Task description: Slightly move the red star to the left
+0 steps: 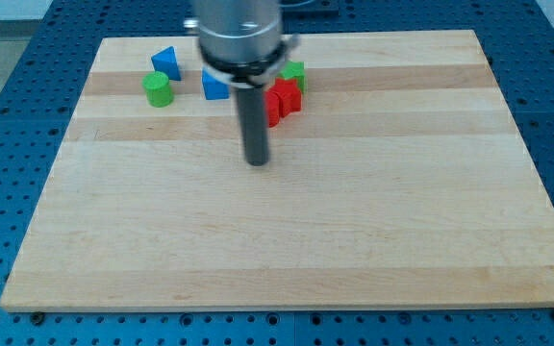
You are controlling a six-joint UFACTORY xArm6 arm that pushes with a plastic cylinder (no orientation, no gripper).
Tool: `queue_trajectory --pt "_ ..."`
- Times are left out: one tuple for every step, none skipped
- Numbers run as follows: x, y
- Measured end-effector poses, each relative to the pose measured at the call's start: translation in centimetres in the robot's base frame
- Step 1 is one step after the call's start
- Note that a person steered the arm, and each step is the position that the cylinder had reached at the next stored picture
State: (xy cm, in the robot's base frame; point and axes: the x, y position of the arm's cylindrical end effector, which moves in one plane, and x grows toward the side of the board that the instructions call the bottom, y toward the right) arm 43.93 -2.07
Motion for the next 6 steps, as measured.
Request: queue_trajectory --pt "-2.1 4.9" --pt "-5.5 7.2" --pt "-8.8 7.5" --pt "-10.2 7.2" --pt "-10.2 6.1" --pt "-10.2 4.3"
